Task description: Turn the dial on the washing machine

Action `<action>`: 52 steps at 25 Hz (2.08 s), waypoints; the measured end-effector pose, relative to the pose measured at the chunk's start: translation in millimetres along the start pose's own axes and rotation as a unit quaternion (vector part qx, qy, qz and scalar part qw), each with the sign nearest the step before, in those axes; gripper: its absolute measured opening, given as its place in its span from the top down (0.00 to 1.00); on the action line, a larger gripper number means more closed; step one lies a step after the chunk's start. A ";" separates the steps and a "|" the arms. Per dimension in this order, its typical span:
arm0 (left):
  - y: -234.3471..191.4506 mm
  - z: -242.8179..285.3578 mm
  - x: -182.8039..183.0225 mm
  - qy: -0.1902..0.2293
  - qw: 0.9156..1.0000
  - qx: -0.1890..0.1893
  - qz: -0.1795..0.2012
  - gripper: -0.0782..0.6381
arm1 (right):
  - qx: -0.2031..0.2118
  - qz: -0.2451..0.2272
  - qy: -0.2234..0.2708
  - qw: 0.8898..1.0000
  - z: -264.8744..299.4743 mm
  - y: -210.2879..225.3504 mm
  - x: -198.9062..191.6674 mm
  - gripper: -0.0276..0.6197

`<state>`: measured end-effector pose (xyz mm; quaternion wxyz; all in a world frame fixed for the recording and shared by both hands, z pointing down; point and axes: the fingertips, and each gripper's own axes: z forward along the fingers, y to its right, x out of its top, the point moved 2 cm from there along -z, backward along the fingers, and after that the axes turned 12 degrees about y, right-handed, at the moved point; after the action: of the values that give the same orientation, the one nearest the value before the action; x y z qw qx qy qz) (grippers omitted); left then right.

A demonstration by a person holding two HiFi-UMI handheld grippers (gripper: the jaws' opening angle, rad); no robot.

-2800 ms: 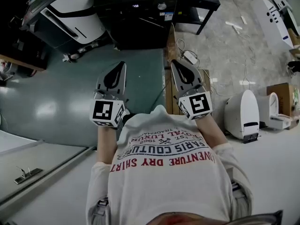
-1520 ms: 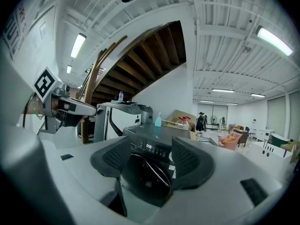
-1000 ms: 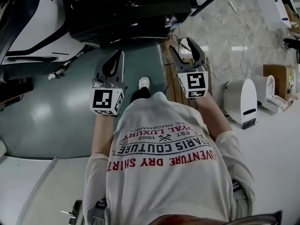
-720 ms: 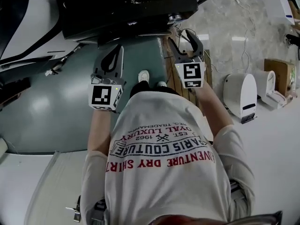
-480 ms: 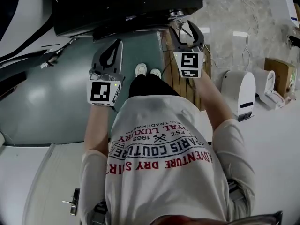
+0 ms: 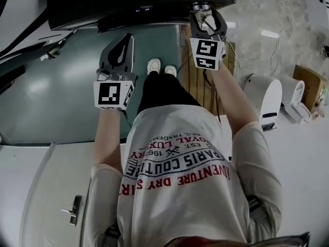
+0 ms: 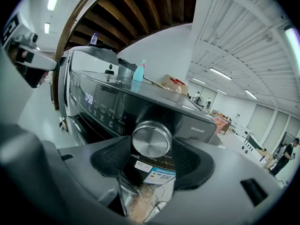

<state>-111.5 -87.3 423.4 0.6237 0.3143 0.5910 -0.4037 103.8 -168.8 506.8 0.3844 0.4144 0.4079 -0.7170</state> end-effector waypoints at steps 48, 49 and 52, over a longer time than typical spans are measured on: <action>0.4 -6.0 -7.2 -0.010 1.000 0.021 0.012 0.87 | 0.009 0.064 -0.003 0.998 2.4 4.5 -6.6 0.54; 1.5 -6.0 -7.2 -0.010 1.000 0.021 0.012 0.87 | 0.011 0.082 -0.002 0.997 2.1 6.3 -8.1 0.54; 4.9 -5.6 -7.3 -0.013 1.000 0.019 0.014 0.87 | 0.019 0.147 0.000 0.989 1.4 9.8 -9.7 0.54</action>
<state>-109.7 -79.0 429.6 0.6306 0.3292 0.5708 -0.4101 115.6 -171.7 513.4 0.4781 0.4767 0.3287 -0.6604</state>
